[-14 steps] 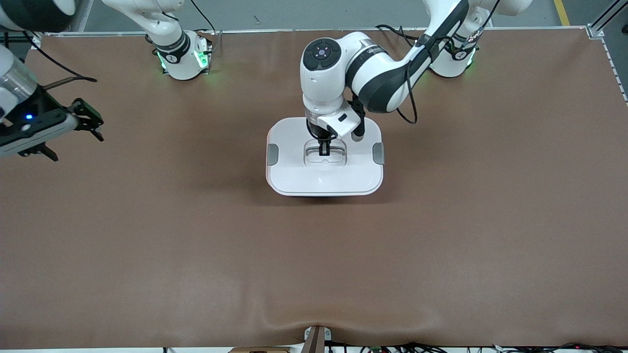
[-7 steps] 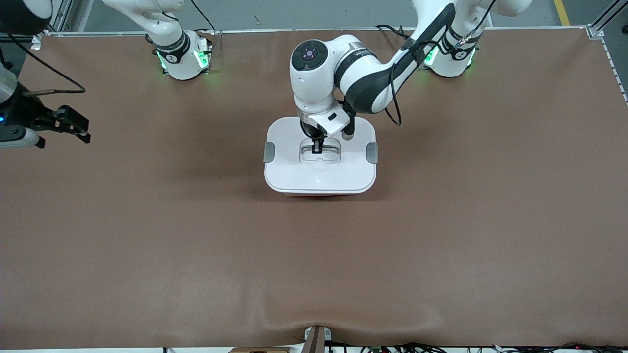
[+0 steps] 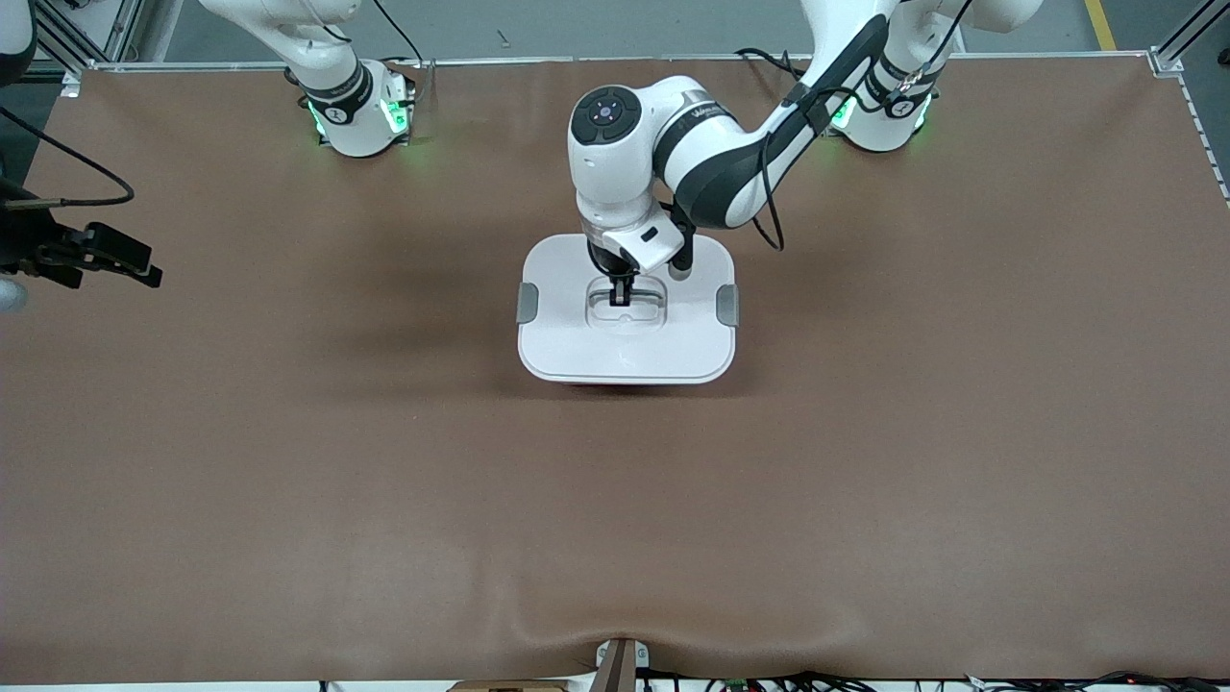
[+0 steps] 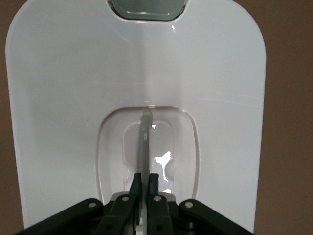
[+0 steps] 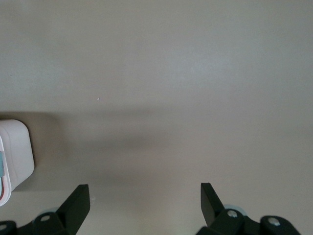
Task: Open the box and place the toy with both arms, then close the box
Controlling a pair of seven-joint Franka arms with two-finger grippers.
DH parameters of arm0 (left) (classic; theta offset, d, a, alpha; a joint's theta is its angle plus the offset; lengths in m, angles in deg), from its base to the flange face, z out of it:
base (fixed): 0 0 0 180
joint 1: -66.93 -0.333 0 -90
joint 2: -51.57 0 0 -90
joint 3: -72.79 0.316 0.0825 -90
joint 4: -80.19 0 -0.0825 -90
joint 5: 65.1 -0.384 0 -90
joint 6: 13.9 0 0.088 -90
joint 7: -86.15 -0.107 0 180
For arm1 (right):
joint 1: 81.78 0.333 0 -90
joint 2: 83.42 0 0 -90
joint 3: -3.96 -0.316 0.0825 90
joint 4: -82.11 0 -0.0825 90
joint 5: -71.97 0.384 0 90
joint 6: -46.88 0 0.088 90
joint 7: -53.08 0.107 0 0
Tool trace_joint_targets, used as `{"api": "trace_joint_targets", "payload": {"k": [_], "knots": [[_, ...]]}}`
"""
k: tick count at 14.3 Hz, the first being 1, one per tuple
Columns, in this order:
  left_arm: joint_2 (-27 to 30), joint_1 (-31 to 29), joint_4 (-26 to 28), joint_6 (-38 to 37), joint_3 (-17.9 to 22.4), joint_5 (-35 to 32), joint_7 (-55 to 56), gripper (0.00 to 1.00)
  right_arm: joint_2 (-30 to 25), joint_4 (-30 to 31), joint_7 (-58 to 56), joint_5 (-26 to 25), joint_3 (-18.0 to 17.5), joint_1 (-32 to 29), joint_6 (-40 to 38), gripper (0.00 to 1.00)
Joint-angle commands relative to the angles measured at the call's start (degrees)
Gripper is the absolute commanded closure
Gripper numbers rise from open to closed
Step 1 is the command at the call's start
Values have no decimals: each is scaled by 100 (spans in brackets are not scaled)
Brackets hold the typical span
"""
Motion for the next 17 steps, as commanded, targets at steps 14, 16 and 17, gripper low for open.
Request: {"api": "trace_joint_targets", "payload": {"k": [14,16,17], "knots": [[53,92,145,-133,17,-173,11,100,51,-144,111,140,108,362,-128,0],[44,65,146,-133,17,-173,2,100,42,-126,146,140,99,388,-110,0],[44,56,154,-142,17,-173,2,100,42,-126,146,140,99,380,-110,0]]}}
